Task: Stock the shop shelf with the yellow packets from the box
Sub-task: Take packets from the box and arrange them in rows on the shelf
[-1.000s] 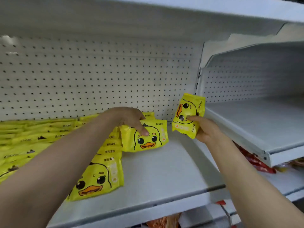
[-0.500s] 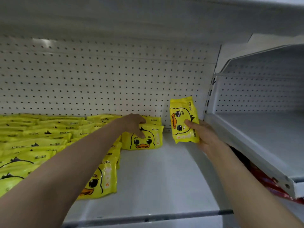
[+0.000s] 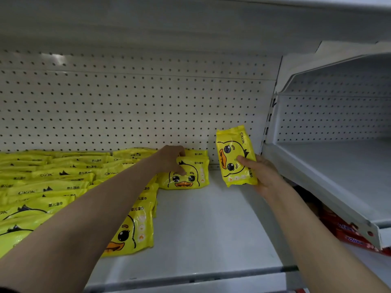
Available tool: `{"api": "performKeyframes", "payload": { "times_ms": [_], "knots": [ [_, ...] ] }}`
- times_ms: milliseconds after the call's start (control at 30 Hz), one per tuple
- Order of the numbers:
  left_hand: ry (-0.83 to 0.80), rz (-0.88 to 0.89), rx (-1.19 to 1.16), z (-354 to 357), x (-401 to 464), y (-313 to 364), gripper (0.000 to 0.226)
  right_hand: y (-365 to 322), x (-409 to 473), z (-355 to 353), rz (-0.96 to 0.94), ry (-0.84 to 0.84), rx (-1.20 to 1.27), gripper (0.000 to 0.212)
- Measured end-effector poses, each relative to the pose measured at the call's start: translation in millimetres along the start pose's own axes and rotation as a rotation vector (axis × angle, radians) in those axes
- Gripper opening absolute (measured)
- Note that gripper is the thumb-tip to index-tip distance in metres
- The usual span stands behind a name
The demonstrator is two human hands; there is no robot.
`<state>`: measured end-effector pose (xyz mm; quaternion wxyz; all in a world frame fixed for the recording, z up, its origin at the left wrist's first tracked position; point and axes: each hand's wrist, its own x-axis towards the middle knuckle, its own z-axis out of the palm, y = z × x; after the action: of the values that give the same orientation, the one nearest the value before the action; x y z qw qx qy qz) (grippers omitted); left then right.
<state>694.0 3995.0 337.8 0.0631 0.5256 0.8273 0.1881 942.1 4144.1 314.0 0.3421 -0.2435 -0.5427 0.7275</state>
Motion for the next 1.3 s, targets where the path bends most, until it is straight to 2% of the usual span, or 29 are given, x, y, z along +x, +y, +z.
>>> {"api": "performKeyframes", "payload": {
  "times_ms": [333, 533, 633, 733, 800, 933, 1133, 1300],
  "knots": [
    [0.076, 0.043, 0.084, 1, -6, -8, 0.073, -9, -5, 9, -0.027, 0.0, -0.115, 0.037],
    [0.263, 0.136, -0.189, -38, -24, 13, 0.054, -24, -1, 27, -0.098, -0.078, -0.458, 0.034],
    [0.188, 0.2, -0.257, -48, -35, 24, 0.054, -24, 2, 47, -0.109, -0.244, -0.671, 0.034],
    [0.018, 0.195, -0.175, -43, -43, 26, 0.065, -15, 5, 68, -0.106, -0.405, -0.823, 0.035],
    [-0.067, 0.166, -0.102, -37, -45, 23, 0.066, -7, 9, 80, -0.114, -0.455, -0.879, 0.038],
    [-0.095, 0.091, 0.031, -27, -48, 10, 0.06, 12, 18, 94, -0.148, -0.462, -0.943, 0.047],
    [-0.043, 0.033, 0.098, -20, -48, 1, 0.049, 22, 21, 105, -0.338, -0.32, -1.159, 0.041],
    [0.005, -0.021, 0.161, -16, -45, 3, 0.043, 24, 21, 105, -0.449, -0.31, -1.402, 0.057]
  ]
}}
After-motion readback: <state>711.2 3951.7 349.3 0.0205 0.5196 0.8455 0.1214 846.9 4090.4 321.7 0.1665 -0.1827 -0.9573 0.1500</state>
